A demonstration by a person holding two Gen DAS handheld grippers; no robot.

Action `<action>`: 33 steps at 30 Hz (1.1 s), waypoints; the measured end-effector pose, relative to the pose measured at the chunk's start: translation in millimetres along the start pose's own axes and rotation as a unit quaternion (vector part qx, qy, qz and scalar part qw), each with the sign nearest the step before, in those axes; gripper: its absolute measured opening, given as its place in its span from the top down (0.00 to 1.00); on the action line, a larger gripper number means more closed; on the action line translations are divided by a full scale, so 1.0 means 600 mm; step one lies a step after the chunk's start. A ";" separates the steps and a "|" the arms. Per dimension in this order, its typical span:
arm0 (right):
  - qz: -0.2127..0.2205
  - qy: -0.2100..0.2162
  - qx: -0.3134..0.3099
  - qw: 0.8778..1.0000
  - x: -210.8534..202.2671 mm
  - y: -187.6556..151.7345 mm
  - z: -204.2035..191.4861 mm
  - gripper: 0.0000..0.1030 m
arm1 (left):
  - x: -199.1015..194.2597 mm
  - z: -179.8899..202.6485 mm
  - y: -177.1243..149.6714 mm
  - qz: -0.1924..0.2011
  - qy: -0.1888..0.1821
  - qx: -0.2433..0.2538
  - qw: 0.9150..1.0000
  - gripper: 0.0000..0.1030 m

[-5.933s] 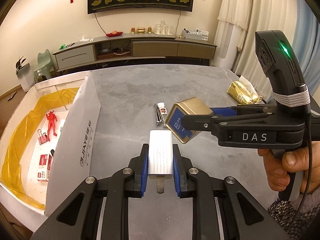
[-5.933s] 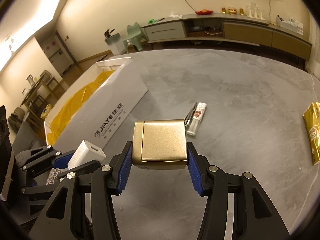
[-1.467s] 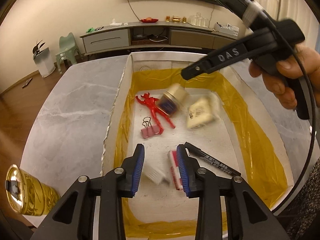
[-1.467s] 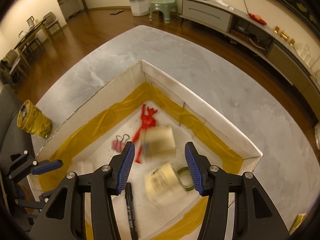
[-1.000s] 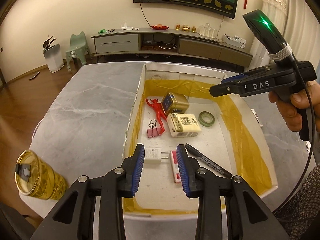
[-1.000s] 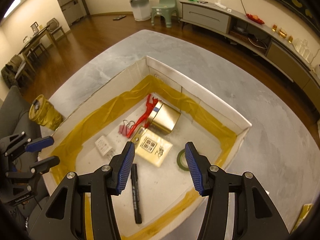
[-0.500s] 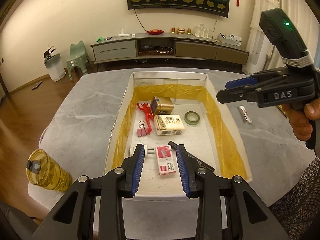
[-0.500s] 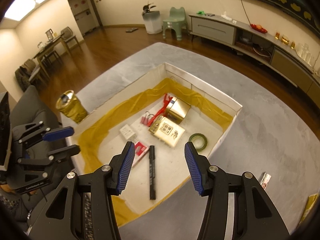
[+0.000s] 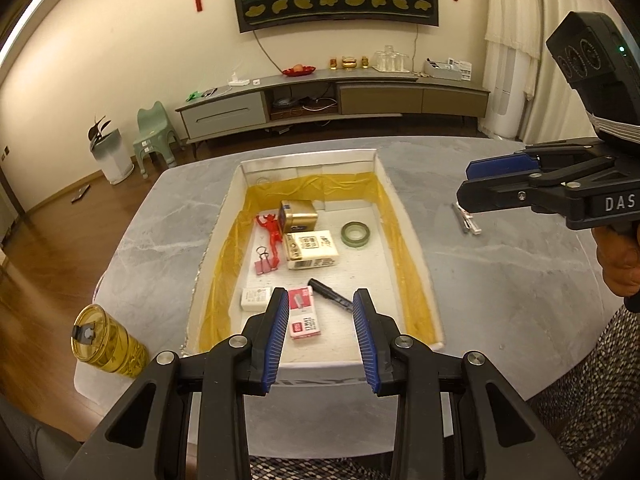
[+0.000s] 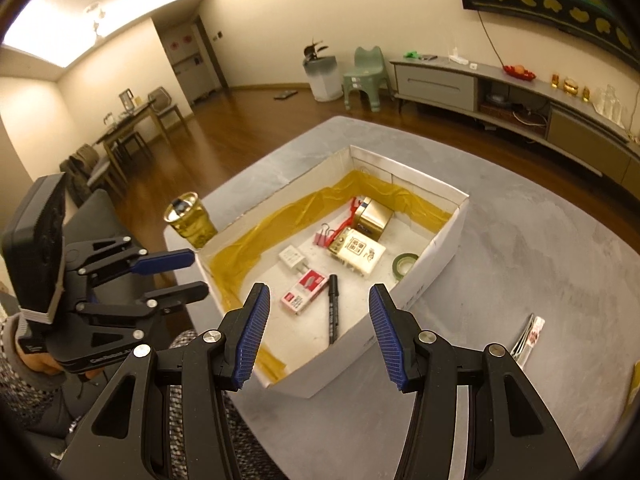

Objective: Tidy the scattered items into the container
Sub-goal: 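Withdraw both tools from the box toward the nail clipper and lighter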

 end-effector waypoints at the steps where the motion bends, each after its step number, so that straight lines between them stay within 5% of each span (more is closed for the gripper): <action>1: 0.004 0.004 0.002 1.000 -0.007 -0.006 0.000 0.46 | -0.004 0.007 0.000 0.001 0.001 0.003 1.000 0.66; 23: 0.037 0.047 0.047 0.997 -0.068 -0.104 0.036 0.46 | -0.043 0.097 -0.020 0.001 0.006 0.030 1.000 0.66; 33: 0.021 0.018 0.073 0.997 -0.060 -0.151 0.089 0.47 | -0.020 0.157 -0.034 -0.005 -0.032 0.042 0.999 0.66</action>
Point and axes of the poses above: each gripper's, at about its wrist camera, not at the fingertips, and x roughly the way its jaws point, z to its right, y to its top, the point moved 1 cm from there along x, roughly the way its jaws point, and after that the axes turned 2 degrees about -x, right-handed, at the moved point
